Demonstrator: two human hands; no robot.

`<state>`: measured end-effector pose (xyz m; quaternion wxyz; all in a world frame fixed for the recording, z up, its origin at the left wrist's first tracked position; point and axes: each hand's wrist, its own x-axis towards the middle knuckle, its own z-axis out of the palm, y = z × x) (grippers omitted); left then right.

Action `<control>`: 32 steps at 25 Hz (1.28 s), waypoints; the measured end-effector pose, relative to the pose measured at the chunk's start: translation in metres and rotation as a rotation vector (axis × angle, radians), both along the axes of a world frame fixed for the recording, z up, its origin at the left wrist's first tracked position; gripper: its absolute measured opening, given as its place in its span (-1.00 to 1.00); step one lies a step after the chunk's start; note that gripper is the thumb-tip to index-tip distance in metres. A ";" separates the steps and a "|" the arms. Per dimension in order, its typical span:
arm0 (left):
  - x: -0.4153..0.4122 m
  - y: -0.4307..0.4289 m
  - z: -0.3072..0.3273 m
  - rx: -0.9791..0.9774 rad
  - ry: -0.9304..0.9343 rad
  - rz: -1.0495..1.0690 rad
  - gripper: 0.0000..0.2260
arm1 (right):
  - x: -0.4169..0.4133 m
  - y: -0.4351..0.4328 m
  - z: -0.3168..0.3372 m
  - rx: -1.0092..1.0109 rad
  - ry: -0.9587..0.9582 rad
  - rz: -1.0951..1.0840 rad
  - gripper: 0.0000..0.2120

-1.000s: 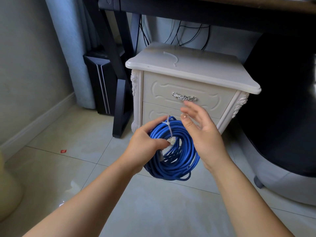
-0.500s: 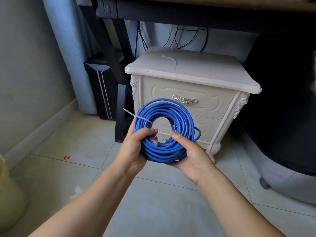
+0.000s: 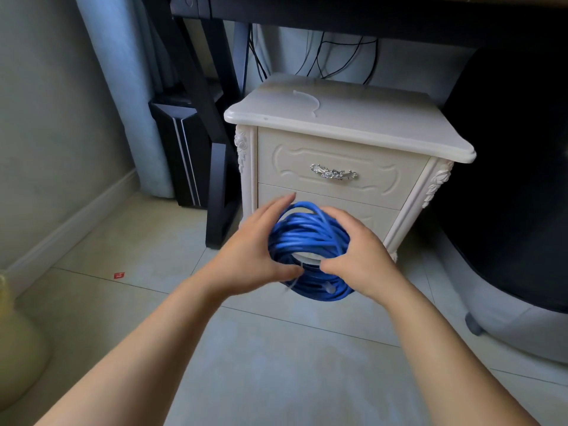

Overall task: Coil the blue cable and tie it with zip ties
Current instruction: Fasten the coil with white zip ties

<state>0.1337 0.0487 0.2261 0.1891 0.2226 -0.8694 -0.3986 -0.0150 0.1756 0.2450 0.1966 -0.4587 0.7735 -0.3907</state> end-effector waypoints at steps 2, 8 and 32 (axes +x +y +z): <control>-0.003 0.003 0.001 -0.092 0.006 -0.012 0.01 | 0.000 -0.002 0.003 0.072 0.087 0.104 -0.23; -0.004 0.003 0.004 0.015 0.005 0.137 -0.38 | 0.000 -0.016 0.011 0.037 0.079 0.151 -0.30; -0.005 -0.074 -0.026 0.593 0.178 0.587 -0.66 | -0.173 -0.259 0.068 0.071 0.479 -0.196 -0.76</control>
